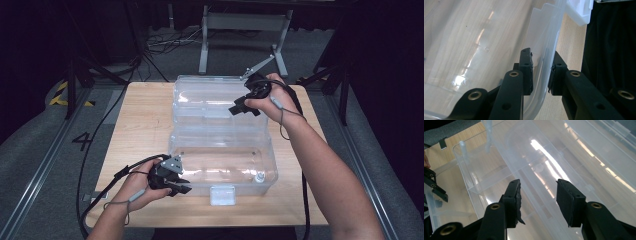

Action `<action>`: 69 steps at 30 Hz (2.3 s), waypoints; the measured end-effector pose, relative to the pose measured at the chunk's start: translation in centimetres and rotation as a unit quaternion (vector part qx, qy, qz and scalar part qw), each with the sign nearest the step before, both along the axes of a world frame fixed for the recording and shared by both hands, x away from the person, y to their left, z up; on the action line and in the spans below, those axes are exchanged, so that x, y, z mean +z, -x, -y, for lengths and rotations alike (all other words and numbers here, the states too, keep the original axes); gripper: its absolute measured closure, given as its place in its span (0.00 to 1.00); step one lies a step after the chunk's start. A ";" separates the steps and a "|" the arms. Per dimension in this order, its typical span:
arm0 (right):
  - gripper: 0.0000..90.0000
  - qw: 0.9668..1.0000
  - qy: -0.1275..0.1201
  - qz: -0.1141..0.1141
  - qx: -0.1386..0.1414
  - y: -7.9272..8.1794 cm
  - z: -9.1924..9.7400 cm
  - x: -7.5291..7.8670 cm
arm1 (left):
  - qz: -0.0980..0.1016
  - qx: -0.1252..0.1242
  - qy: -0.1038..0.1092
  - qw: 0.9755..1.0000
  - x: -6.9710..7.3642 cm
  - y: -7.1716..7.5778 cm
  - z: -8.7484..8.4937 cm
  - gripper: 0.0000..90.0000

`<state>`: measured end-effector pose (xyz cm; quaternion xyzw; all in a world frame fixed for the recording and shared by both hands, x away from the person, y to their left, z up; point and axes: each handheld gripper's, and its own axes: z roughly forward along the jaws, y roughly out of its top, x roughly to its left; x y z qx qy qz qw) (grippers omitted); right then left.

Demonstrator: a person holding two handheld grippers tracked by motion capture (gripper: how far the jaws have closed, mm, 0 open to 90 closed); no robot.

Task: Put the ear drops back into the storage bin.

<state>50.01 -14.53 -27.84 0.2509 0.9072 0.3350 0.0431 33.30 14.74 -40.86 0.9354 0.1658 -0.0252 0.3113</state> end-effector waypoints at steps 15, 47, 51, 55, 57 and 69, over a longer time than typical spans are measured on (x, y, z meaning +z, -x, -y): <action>0.77 0.998 0.032 -0.006 0.056 -0.2 -2.3 -0.9 | 0.000 0.001 0.001 1.000 0.0 0.0 0.0 0.85; 0.92 0.996 0.041 0.003 0.079 1.5 -2.6 -0.3 | -0.003 0.003 -0.001 1.000 0.0 0.0 0.0 0.86; 0.92 0.995 0.042 0.008 0.087 2.2 -2.7 -0.1 | -0.004 0.003 -0.001 1.000 0.0 -0.1 0.0 0.86; 0.93 0.995 0.039 0.014 0.090 2.7 -2.5 0.0 | -0.002 0.004 -0.003 1.000 0.0 0.0 0.1 0.86; 0.93 0.995 0.040 0.017 0.090 3.1 -2.4 0.0 | -0.002 0.005 -0.005 1.000 0.0 0.0 0.1 0.86; 0.94 0.993 0.038 0.032 0.103 5.1 -2.3 0.1 | -0.002 0.005 -0.005 1.000 0.0 0.1 0.1 0.85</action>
